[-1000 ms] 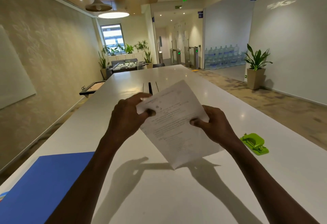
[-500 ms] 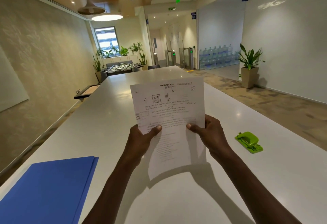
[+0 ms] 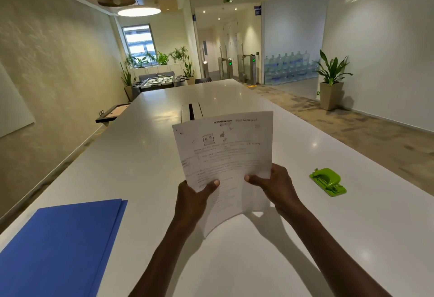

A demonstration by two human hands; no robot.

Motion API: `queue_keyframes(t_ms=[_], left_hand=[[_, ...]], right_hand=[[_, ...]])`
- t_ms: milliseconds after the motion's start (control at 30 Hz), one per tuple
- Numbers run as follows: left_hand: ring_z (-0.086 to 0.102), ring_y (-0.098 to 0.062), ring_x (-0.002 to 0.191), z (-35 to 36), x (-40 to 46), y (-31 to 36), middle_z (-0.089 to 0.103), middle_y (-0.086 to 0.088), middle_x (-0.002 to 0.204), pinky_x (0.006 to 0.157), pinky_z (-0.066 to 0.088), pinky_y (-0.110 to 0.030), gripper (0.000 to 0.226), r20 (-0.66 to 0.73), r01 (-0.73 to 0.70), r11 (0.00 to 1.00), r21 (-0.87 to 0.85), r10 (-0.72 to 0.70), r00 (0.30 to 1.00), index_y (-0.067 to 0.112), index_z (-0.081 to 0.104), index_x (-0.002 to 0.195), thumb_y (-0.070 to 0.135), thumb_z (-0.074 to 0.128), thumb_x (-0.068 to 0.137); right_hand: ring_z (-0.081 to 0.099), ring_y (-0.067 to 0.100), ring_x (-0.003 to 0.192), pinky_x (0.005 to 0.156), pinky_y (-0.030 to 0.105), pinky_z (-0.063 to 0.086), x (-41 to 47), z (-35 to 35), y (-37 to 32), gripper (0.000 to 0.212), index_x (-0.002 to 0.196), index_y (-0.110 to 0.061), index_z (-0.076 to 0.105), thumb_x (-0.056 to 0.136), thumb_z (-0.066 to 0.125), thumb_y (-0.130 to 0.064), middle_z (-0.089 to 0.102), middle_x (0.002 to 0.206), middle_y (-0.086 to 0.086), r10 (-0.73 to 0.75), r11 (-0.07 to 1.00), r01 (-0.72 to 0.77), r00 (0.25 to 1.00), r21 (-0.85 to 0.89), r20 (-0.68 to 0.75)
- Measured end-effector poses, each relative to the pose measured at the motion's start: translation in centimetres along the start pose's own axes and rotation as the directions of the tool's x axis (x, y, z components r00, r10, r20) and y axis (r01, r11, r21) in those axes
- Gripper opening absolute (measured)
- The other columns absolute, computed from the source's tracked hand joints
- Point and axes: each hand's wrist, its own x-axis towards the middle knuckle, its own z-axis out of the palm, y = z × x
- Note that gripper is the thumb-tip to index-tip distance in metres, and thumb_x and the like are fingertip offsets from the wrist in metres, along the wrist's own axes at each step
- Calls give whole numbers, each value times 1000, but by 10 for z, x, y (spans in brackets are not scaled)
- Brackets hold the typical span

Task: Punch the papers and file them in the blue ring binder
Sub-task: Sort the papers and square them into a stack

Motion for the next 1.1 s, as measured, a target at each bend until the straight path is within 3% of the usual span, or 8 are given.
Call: queue_keyframes(t_ms=[167, 467, 633, 733, 800, 900, 1000, 1100], left_hand=[[71, -17, 92, 0, 0, -3, 74, 3, 101, 75, 61, -38, 28, 4, 18, 1000, 14, -18, 1000, 29, 63, 103, 23, 78, 80], [69, -12, 91, 3, 6, -1, 71, 13, 98, 73, 57, -31, 23, 6, 72, 995, 76, -73, 997, 36, 62, 96, 25, 77, 82], [66, -11, 87, 0, 13, 15, 70, 6, 104, 65, 51, -20, 35, 6, 65, 986, 155, -67, 998, 21, 63, 117, 21, 75, 84], [65, -14, 85, -7, 20, 33, 69, 5, 101, 58, 45, -11, 36, 17, -37, 942, 335, 33, 999, 16, 65, 118, 21, 75, 84], [63, -15, 83, -10, 26, 47, 70, 0, 107, 56, 42, -10, 35, 62, -117, 865, 488, 100, 993, 12, 66, 118, 20, 73, 85], [60, -15, 82, -13, 32, 72, 71, -5, 116, 59, 41, -17, 32, 167, -227, 710, 666, 155, 974, 13, 68, 118, 19, 71, 86], [59, -14, 76, -9, 30, 92, 73, -5, 107, 56, 40, -20, 23, 261, -313, 513, 799, 174, 950, 17, 70, 110, 17, 68, 87], [59, -13, 73, 0, 24, 105, 71, 0, 100, 59, 44, -21, 17, 319, -358, 325, 875, 169, 933, 23, 68, 106, 21, 64, 90]], right_hand=[[71, 13, 88, 77, 31, 57, 0, -2, 0, 35, 104, -17, 71, 71, 82, -14, 75, 97, -6, 24, 999, -23, 1000, -33, 15], [69, 9, 90, 63, 13, 51, 2, -9, 8, 42, 113, -18, 65, 74, 78, -12, 72, 103, -6, 23, 995, -17, 998, -96, 58], [58, 18, 110, 80, 23, 47, 14, -18, -11, 91, 142, -21, 32, 69, 86, -19, 54, 132, 3, -119, 959, 94, 990, -266, -77], [29, 24, 140, 111, 42, 35, 18, -22, -34, 109, 151, -17, 16, 68, 86, -27, 25, 156, 7, -439, 768, 322, 894, -554, -89], [15, 27, 147, 117, 46, 23, 17, -24, -56, 110, 152, -17, 15, 67, 84, -31, 12, 161, 11, -644, 536, 471, 764, -701, 21], [4, 33, 149, 119, 49, 15, 15, -16, -87, 110, 153, -19, 15, 68, 82, -35, 6, 161, 16, -743, 201, 539, 628, -818, 231], [2, 33, 149, 118, 56, 8, 13, -5, -101, 86, 149, -22, 32, 75, 75, -28, 13, 161, 14, -725, -65, 533, 556, -844, 407], [42, 32, 136, 119, 54, 11, 11, 8, -101, 34, 117, -17, 64, 84, 61, -17, 55, 138, 13, -701, -197, 614, 457, -765, 547]])
